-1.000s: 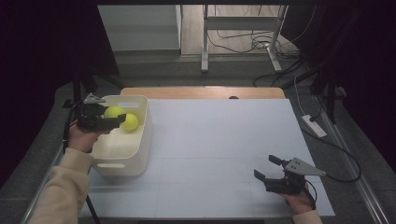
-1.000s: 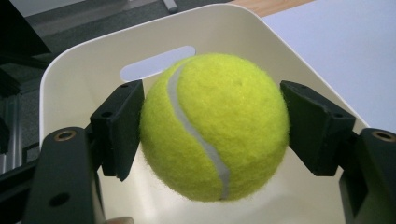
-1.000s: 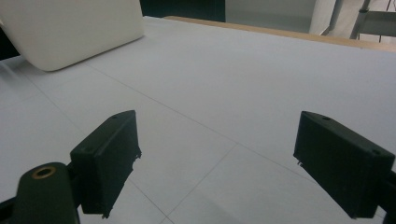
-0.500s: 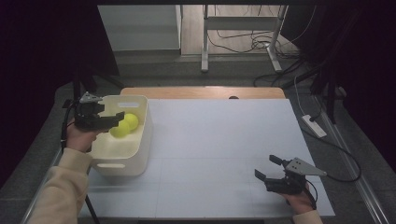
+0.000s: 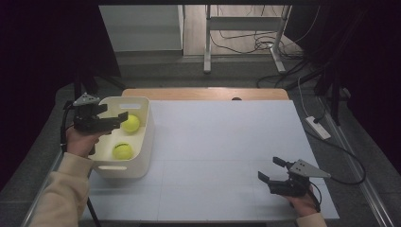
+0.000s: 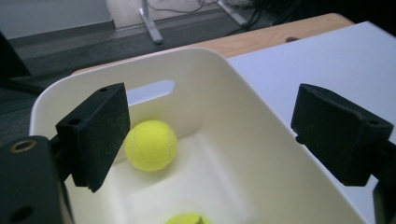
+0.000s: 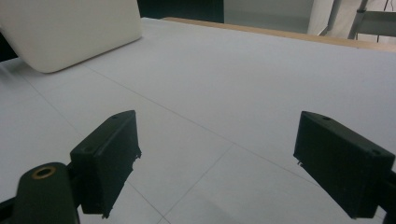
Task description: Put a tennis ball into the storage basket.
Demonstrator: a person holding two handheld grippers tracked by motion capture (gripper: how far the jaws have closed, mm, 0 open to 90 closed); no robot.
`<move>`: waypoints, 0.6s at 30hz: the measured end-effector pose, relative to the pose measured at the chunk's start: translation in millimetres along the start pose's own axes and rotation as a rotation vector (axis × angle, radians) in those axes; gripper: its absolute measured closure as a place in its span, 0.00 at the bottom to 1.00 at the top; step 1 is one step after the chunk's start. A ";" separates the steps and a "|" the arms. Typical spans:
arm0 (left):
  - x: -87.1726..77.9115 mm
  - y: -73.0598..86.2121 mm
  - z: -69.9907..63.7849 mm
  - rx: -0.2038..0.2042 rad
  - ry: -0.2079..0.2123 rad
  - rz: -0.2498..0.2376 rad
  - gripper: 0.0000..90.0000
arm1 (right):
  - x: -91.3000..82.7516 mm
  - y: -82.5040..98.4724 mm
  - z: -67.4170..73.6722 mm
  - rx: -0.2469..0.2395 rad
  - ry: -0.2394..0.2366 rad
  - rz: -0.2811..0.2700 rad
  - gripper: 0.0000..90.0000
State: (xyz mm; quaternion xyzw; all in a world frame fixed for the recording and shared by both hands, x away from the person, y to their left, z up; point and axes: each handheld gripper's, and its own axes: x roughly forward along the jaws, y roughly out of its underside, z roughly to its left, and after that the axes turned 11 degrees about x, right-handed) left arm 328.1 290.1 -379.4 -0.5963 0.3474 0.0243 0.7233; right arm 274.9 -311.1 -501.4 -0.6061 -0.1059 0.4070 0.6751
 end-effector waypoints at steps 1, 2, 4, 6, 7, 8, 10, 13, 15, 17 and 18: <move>-1.3 -0.1 -1.3 -0.001 0.012 -0.012 0.14 | 0.2 -0.1 -0.3 0.002 0.000 -0.002 0.15; -2.3 0.0 -2.7 -0.003 0.026 -0.024 0.14 | 0.4 -0.3 -0.5 0.007 0.000 -0.003 0.15; -4.3 0.2 -6.2 -0.001 0.048 -0.040 0.14 | 1.2 -0.8 -1.1 0.011 -0.003 -0.008 0.15; -6.0 0.9 -9.5 0.004 0.056 -0.057 0.14 | 2.1 -0.8 -1.5 0.011 -0.005 -0.005 0.15; -7.1 1.6 -12.2 0.005 0.067 -0.070 0.14 | 2.6 -0.8 -1.6 0.007 -0.007 -0.004 0.15; -8.0 2.3 -14.6 0.007 0.074 -0.082 0.14 | 2.9 -0.7 -1.4 0.005 -0.010 -0.003 0.15; -8.6 3.0 -17.0 0.011 0.082 -0.091 0.14 | 2.9 -0.6 -1.3 0.003 -0.012 -0.002 0.15; -10.5 4.8 -24.0 0.020 0.120 -0.116 0.14 | 2.7 -0.7 -1.2 0.002 -0.015 -0.005 0.15; -12.6 5.1 -28.8 0.030 0.141 -0.133 0.14 | 3.2 -0.9 -1.6 0.001 -0.016 -0.004 0.15; -15.4 5.4 -35.5 0.044 0.160 -0.152 0.14 | 4.3 -1.2 -1.8 -0.002 -0.016 -0.003 0.15; -16.3 5.8 -39.0 0.051 0.167 -0.159 0.14 | 5.1 -1.3 -1.6 0.000 -0.018 -0.001 0.15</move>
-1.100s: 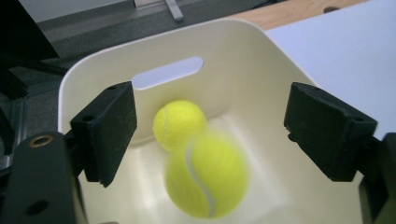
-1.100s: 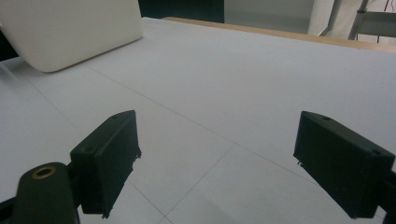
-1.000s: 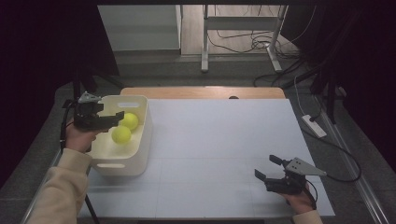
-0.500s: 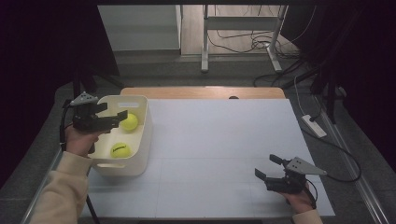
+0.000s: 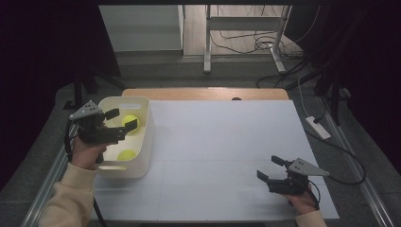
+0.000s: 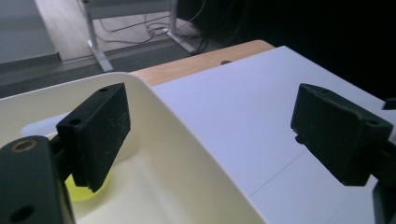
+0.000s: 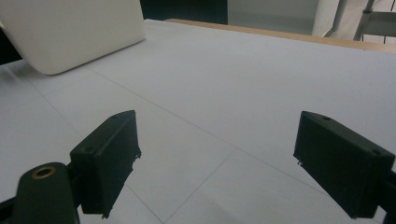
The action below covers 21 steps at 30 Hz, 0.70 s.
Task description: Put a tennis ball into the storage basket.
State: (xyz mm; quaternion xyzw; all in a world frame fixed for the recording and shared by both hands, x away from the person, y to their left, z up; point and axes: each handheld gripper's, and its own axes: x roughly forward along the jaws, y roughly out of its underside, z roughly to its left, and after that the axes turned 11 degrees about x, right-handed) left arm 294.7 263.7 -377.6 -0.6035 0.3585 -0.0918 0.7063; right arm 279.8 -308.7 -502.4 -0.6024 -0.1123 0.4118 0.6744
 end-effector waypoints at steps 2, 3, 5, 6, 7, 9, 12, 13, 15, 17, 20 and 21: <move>0.0 0.4 -4.4 0.009 0.012 -0.004 0.14 | 1.0 0.0 0.2 0.001 -0.001 0.002 0.15; 0.3 0.7 -7.0 0.013 0.017 -0.008 0.14 | 1.0 -0.1 0.1 -0.001 -0.002 0.005 0.15; 0.6 1.4 -11.4 0.022 0.028 -0.015 0.14 | 0.9 -0.1 0.1 -0.003 -0.004 0.004 0.15; 0.4 1.9 -13.4 0.026 0.033 -0.016 0.14 | 1.0 -0.1 0.3 -0.005 -0.002 0.005 0.15; 0.6 2.6 -15.4 0.025 0.039 -0.023 0.15 | 1.0 -0.2 0.3 -0.005 -0.001 0.005 0.15; 1.4 4.8 -19.9 0.023 0.059 -0.034 0.15 | 1.2 -0.3 0.3 -0.008 -0.001 0.006 0.15; 2.3 7.3 -24.6 0.033 0.071 -0.037 0.15 | 1.4 -0.3 0.6 -0.008 -0.001 0.009 0.15; 2.3 7.3 -24.6 0.033 0.071 -0.037 0.15 | 1.4 -0.3 0.6 -0.008 -0.001 0.009 0.15; 2.2 8.4 -27.5 0.038 0.078 -0.049 0.15 | 1.3 -0.1 0.9 -0.010 -0.001 0.010 0.15; 3.0 9.8 -31.3 0.038 0.088 -0.059 0.15 | 1.3 0.1 1.1 -0.010 0.001 0.007 0.15; 7.6 13.0 -38.6 0.047 0.106 -0.053 0.15 | 1.1 0.1 1.2 -0.011 0.000 0.009 0.15; 9.1 14.1 -41.1 0.051 0.114 -0.052 0.15 | 1.1 0.1 1.3 -0.011 -0.001 0.010 0.15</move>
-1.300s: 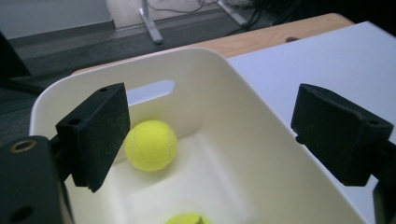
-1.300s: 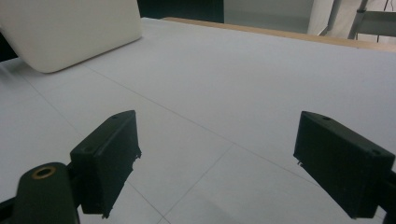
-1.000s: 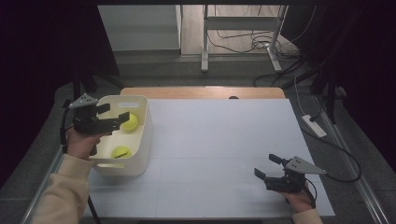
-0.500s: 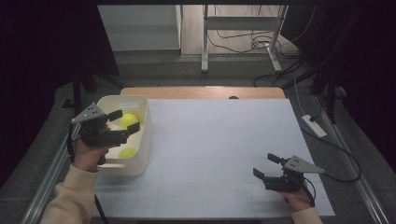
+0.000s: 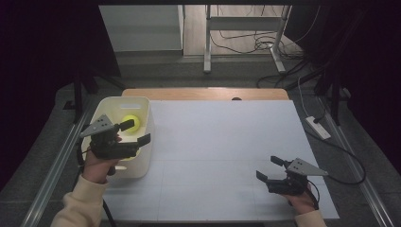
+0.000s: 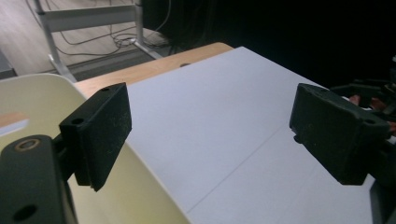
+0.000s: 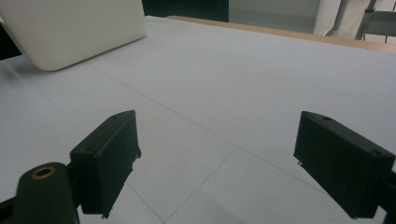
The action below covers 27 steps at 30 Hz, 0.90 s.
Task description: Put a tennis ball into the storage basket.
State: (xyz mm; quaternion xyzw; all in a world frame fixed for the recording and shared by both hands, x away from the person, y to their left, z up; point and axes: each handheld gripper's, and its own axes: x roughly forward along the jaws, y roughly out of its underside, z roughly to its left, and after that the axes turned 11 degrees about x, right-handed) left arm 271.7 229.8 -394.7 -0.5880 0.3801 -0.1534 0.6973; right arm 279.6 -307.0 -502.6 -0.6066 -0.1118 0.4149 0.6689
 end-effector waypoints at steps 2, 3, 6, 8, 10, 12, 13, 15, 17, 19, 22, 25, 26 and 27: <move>3.5 1.9 -5.4 0.000 0.015 -0.005 0.15 | 0.2 0.1 0.4 0.000 0.002 0.000 0.15; 4.7 2.5 -7.6 0.003 0.022 -0.006 0.15 | 0.1 0.2 0.4 -0.001 0.003 0.000 0.15; 8.0 3.3 -15.2 0.017 0.043 -0.009 0.15 | -0.2 0.2 0.6 0.000 0.004 0.000 0.15; 9.3 3.5 -18.6 0.024 0.053 -0.008 0.15 | -0.3 0.3 0.7 0.000 0.004 0.000 0.15; 11.0 4.4 -24.7 0.033 0.066 -0.010 0.16 | -0.2 0.3 0.8 -0.002 0.004 0.000 0.15; 13.8 7.7 -33.6 0.036 0.104 -0.011 0.16 | -0.3 0.4 0.9 -0.004 0.004 0.003 0.15; 15.1 9.1 -37.3 0.041 0.116 -0.008 0.17 | -0.3 0.5 1.0 -0.006 0.003 0.003 0.15; 16.3 10.5 -41.2 0.049 0.124 -0.005 0.17 | -0.5 0.5 1.1 -0.006 0.003 0.003 0.15; 19.2 14.2 -50.1 0.071 0.135 0.006 0.17 | -0.9 0.7 1.6 -0.005 0.002 0.003 0.15; 21.4 18.2 -57.1 0.085 0.133 0.016 0.17 | -1.0 0.7 1.8 -0.005 0.002 0.004 0.15; 24.0 26.2 -67.2 0.095 0.128 0.032 0.17 | -1.4 0.6 1.8 -0.005 0.004 0.000 0.15; 25.4 30.4 -70.5 0.099 0.129 0.039 0.17 | -1.6 0.7 1.5 -0.003 0.005 0.001 0.15; 26.2 33.7 -72.2 0.104 0.130 0.043 0.17 | -1.6 0.7 1.5 -0.003 0.005 0.001 0.15; 26.9 36.5 -73.2 0.107 0.132 0.047 0.17 | -1.5 0.8 1.7 -0.005 0.003 0.002 0.15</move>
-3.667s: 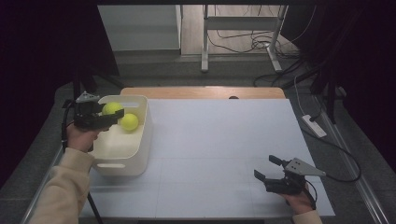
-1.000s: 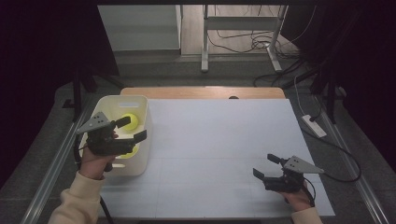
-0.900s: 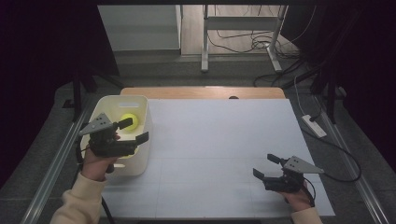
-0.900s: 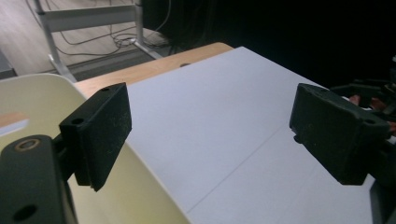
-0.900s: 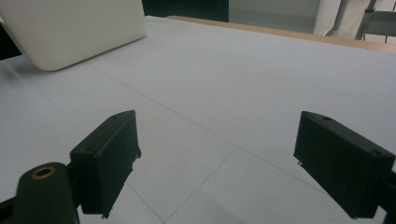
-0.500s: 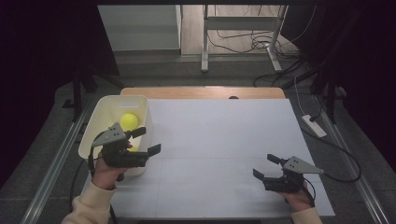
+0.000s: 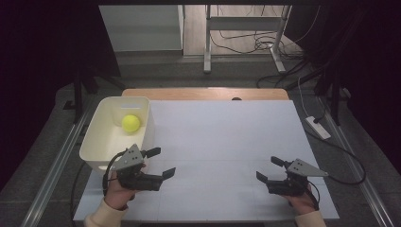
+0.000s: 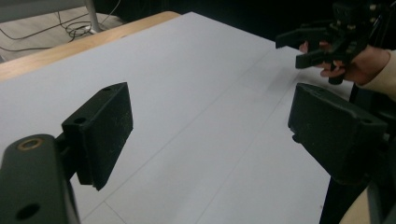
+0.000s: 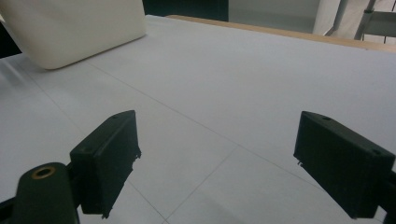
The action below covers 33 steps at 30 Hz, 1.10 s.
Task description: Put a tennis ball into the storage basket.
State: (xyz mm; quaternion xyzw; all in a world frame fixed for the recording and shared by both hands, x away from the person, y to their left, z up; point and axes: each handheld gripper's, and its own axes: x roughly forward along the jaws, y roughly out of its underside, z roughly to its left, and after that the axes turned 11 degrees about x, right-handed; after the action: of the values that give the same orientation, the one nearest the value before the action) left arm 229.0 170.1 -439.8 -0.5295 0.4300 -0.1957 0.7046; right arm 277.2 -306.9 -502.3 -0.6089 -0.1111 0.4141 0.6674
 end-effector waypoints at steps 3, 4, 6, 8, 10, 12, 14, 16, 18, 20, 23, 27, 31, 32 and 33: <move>2.4 11.1 -1.8 -0.003 0.008 0.011 0.17 | 0.1 0.3 0.7 -0.003 -0.002 0.001 0.15; 3.5 16.3 -2.0 -0.012 0.003 0.019 0.17 | 0.0 0.4 0.8 -0.003 -0.003 0.001 0.15; 4.8 23.8 -2.1 -0.019 -0.005 0.028 0.17 | 0.0 0.6 0.5 0.000 -0.003 0.001 0.15; 6.1 31.1 -2.3 -0.029 0.000 0.033 0.17 | 0.4 0.9 0.4 0.001 -0.002 0.000 0.15; 9.7 41.4 -2.4 -0.028 -0.001 0.048 0.17 | 0.6 1.0 0.4 0.001 -0.001 0.000 0.15; 12.5 50.0 -1.4 -0.035 -0.004 0.062 0.16 | 0.5 1.1 0.7 0.000 -0.002 0.002 0.15; 15.0 59.2 -1.0 -0.049 0.008 0.062 0.16 | 0.2 1.2 0.8 -0.002 -0.004 0.003 0.15; 16.2 62.6 -1.4 -0.049 0.009 0.066 0.16 | 0.2 1.5 0.7 -0.001 -0.004 0.004 0.15; 18.9 69.4 -1.6 -0.050 0.017 0.074 0.16 | 0.3 1.6 0.7 -0.001 -0.005 0.004 0.15; 19.4 73.0 -1.7 -0.051 0.019 0.074 0.16 | 0.4 1.9 1.1 -0.002 -0.008 0.007 0.15; 19.9 77.4 -2.2 -0.050 0.023 0.073 0.16 | 0.4 2.6 1.3 -0.003 -0.011 0.008 0.15; 21.7 79.8 -2.5 -0.050 0.029 0.078 0.16 | 0.4 3.0 0.8 -0.004 -0.014 0.013 0.15; 23.2 80.8 -2.4 -0.052 0.031 0.080 0.16 | 0.2 3.6 2.1 -0.007 -0.020 0.014 0.15; 23.4 80.8 -2.2 -0.050 0.031 0.081 0.16 | 0.1 3.7 2.2 -0.007 -0.022 0.014 0.15; 23.7 80.6 -2.0 -0.050 0.031 0.082 0.16 | 0.0 3.7 2.4 -0.007 -0.023 0.013 0.15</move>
State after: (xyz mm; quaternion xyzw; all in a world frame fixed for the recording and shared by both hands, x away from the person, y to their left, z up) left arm 226.0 180.9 -523.1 -0.5260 0.4669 -0.1639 0.6917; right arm 274.1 -305.4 -505.1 -0.6073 -0.1162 0.4251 0.6610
